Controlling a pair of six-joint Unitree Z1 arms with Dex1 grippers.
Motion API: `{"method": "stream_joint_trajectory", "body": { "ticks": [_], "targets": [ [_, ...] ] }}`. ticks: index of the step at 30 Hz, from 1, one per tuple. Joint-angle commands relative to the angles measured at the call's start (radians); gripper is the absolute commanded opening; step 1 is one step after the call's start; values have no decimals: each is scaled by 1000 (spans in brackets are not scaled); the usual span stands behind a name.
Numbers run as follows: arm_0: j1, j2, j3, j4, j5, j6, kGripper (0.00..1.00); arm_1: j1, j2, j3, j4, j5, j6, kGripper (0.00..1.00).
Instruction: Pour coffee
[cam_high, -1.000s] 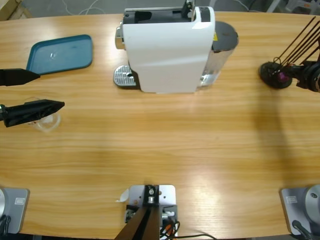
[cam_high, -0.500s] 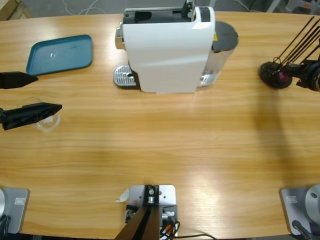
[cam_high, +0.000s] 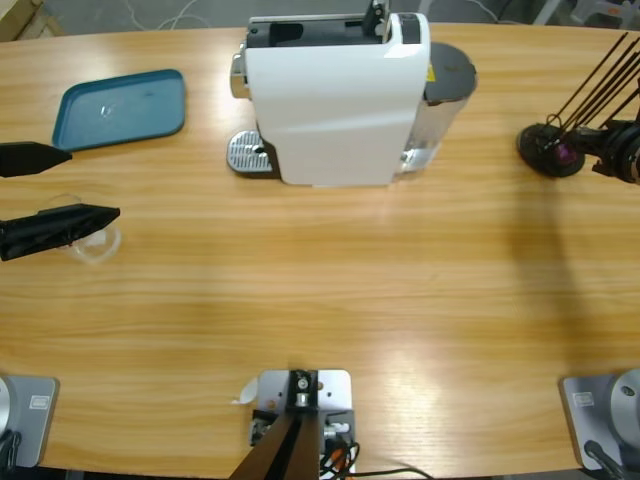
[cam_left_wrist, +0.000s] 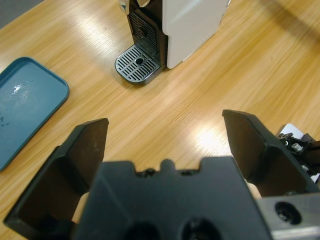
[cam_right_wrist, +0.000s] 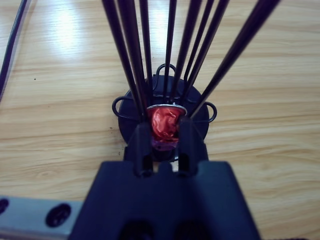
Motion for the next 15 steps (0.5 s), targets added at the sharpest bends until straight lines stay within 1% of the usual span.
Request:
{"method": "stream_joint_trajectory", "body": {
  "ticks": [1,10,15],
  "targets": [
    [11,-18,41,-7,17,-16,987,-7,-71,11,11,-3,-21,0],
    [11,-25,38,-7,17,-17,987,-7,-136,4,53,-1,-26,0],
    [11,-24,41,-7,17,-18,987,-7,-238,-74,204,-3,-34,0]
  ]
}}
